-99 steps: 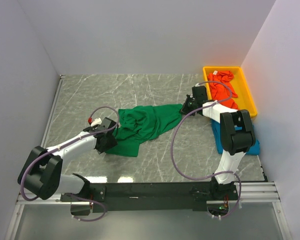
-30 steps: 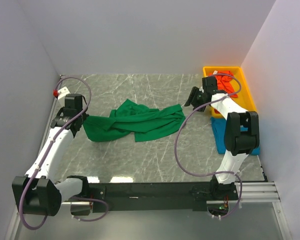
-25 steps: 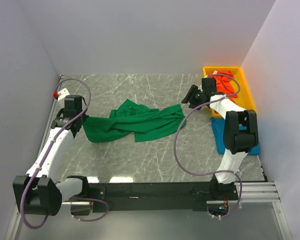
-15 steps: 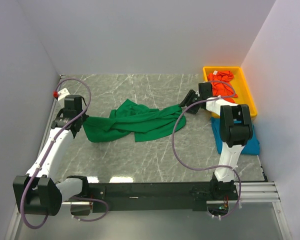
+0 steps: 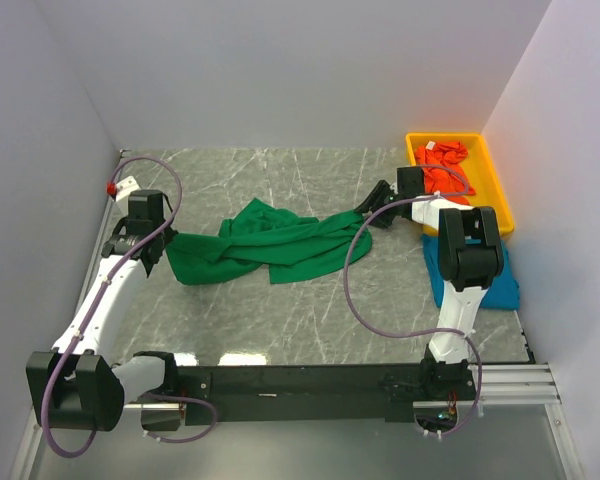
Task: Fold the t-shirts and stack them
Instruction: Flatten the tshirt out
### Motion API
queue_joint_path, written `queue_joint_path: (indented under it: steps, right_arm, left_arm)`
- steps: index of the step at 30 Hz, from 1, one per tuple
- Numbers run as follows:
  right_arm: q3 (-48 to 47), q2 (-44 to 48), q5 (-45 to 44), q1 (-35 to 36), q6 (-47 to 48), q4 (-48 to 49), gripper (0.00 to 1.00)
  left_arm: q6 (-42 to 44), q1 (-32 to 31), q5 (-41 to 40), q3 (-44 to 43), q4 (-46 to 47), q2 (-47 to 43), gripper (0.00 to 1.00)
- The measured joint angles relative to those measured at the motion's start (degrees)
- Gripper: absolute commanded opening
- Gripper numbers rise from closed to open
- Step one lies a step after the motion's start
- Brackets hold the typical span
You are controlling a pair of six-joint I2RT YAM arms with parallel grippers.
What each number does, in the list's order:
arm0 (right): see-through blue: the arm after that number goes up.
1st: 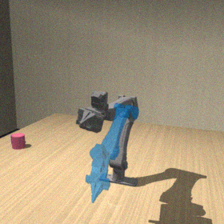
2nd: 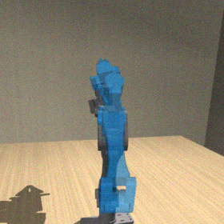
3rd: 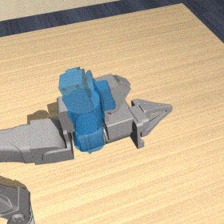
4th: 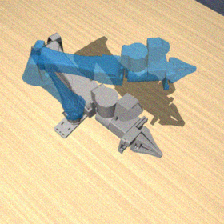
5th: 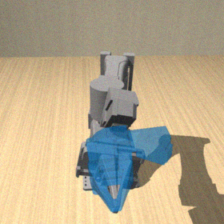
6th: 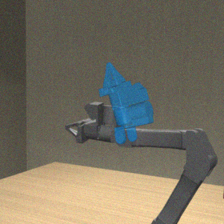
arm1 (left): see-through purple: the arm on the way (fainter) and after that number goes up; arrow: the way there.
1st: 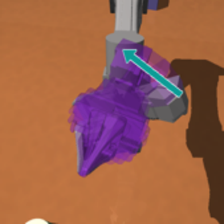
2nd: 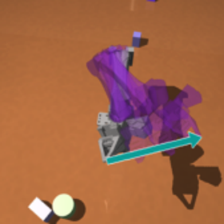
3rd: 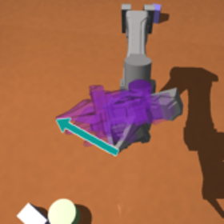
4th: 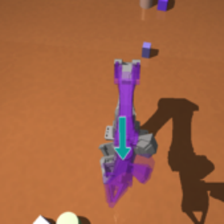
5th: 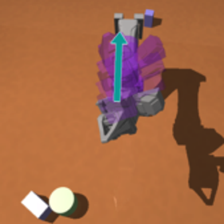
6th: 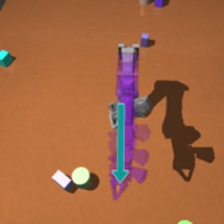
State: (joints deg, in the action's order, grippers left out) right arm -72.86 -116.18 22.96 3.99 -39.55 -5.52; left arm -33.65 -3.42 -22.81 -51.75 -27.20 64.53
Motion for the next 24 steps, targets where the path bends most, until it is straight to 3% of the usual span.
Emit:
queue_joint_path:
  steps: [9,24]
  right_arm:
    - [0.00,-0.55,0.11,0.00,-0.70,-0.07,0.35]
    - [-0.22,-0.57,0.39,0.00,-1.75,-0.02,0.33]
  left_arm:
    - [0.02,0.09,0.46,0.00,0.00,0.00,0.01]
    - [0.02,0.37,0.57,0.00,0.00,0.00,0.01]
